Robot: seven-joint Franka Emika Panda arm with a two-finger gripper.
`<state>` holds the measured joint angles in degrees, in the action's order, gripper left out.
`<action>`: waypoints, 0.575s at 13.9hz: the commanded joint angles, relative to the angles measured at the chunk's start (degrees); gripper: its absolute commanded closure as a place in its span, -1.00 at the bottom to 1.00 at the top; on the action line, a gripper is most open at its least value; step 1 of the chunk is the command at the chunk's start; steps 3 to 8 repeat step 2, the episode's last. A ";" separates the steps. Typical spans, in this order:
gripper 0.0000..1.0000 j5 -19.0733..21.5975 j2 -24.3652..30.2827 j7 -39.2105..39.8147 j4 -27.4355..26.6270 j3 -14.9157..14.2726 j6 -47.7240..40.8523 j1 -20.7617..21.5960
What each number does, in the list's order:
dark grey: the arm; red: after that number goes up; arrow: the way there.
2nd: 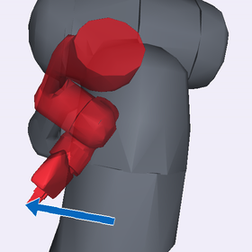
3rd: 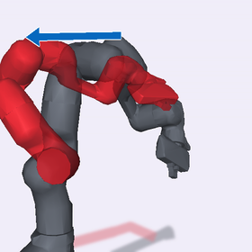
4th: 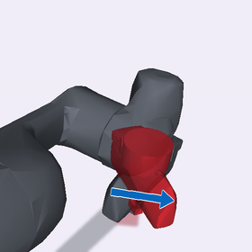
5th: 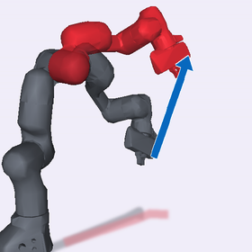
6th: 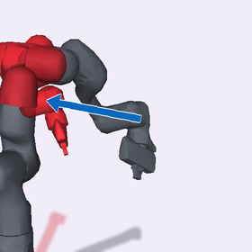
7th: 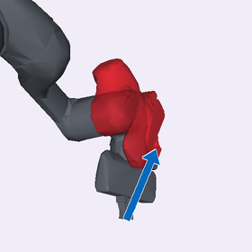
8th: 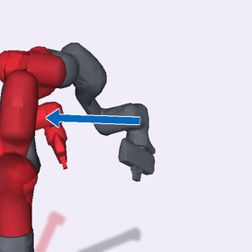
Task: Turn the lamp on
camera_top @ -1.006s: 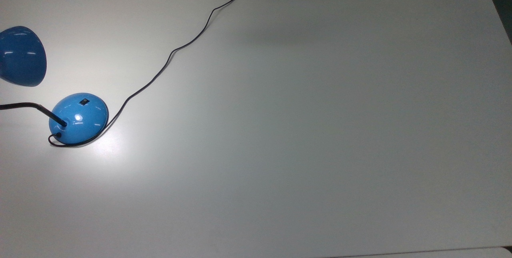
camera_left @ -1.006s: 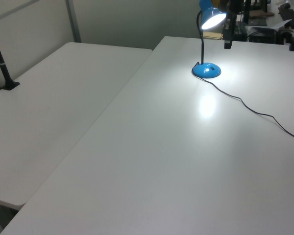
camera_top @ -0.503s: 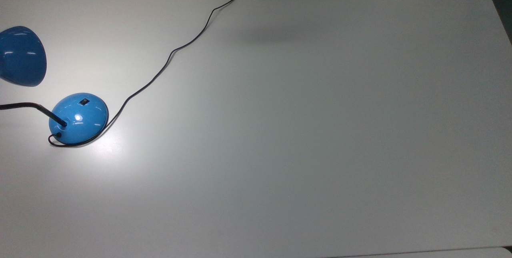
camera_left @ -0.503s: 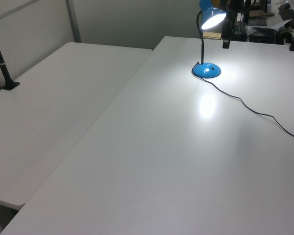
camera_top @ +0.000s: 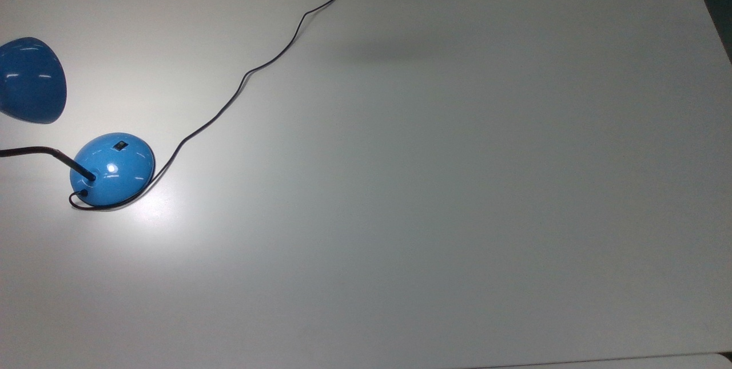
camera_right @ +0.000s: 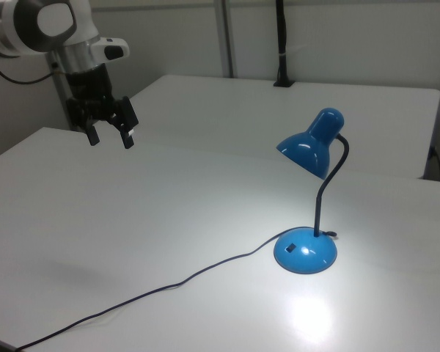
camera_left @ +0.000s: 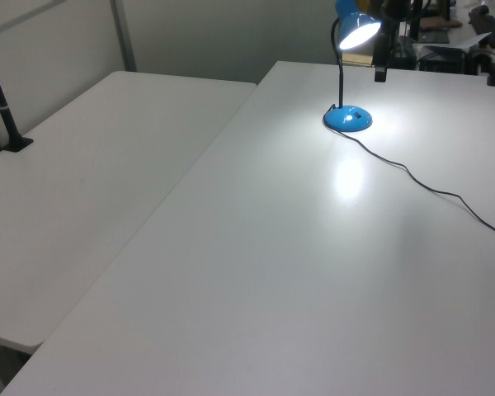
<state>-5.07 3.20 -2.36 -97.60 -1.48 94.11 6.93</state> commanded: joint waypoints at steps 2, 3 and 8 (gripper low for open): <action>-1.00 1.12 -0.04 0.78 0.83 -0.37 -1.74 0.10; -1.00 1.12 -0.04 0.78 0.83 -0.37 -1.74 0.10; -1.00 1.12 -0.04 0.78 0.83 -0.37 -1.74 0.10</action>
